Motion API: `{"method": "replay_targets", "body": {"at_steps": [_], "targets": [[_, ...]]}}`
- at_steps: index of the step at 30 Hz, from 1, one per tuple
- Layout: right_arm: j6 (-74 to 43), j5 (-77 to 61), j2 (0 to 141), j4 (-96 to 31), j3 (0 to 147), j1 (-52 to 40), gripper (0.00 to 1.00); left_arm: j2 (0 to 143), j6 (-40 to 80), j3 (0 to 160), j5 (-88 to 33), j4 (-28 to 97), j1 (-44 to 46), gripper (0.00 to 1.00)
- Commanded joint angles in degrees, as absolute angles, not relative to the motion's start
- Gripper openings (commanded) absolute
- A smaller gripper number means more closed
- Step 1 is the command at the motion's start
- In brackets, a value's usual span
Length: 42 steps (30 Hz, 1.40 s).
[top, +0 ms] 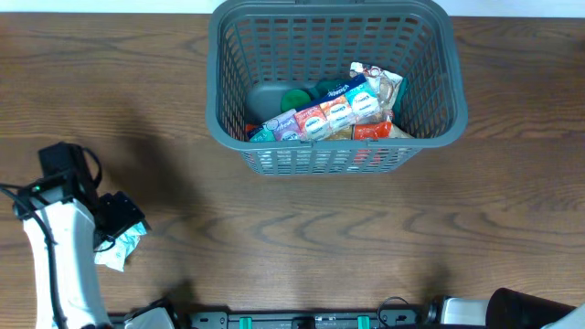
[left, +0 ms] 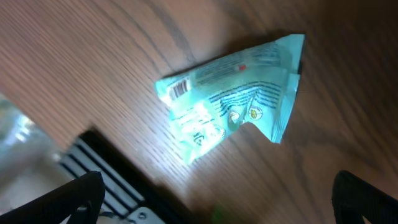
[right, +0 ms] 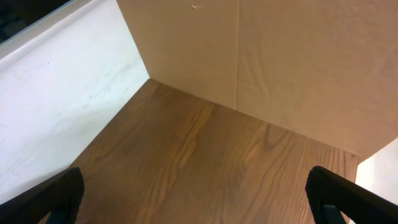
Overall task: Pack container
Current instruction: 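Move the left gripper down to the mint-green packet on the table, then grasp the mint-green packet with the left gripper and lift it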
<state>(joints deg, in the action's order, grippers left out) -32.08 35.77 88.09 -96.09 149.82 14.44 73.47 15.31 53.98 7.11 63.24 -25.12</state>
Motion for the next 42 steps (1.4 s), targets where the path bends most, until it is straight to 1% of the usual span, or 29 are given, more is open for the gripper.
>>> {"method": "replay_targets", "body": {"at_steps": [1, 5, 10, 21, 32, 34, 36, 42], "targets": [[-32.73, 36.36, 88.16, -96.07, 149.73, 15.03, 0.99, 76.6, 16.82, 53.56, 1.89, 62.46, -28.58, 0.98], [-32.73, 36.36, 88.16, -96.07, 149.73, 15.03, 0.99, 78.74, 22.87, 51.81, 1.91, 60.73, -29.82, 0.98], [-32.73, 36.36, 88.18, -96.07, 149.73, 15.03, 0.99, 78.89, 30.57, 45.54, 1.91, 55.05, -29.82, 0.99], [-32.73, 36.36, 88.16, -96.07, 149.73, 15.03, 0.99, 78.98, 33.36, 33.91, 1.89, 42.48, -29.82, 0.99], [-32.73, 36.36, 88.16, -96.07, 149.73, 15.03, 0.99, 79.0, 33.3, 33.43, 1.91, 36.73, -29.82, 0.99], [-32.73, 36.36, 88.16, -96.07, 149.73, 15.03, 0.99, 79.0, 33.26, 33.43, 1.91, 36.18, -29.82, 1.0], [-32.73, 36.36, 88.18, -96.07, 149.73, 15.03, 0.99, 79.0, 33.08, 33.43, 1.93, 35.62, -29.82, 0.98], [-32.73, 36.36, 88.16, -96.07, 149.73, 15.03, 0.99, 79.2, 32.84, 33.43, 1.93, 34.13, -29.82, 0.98]]}}
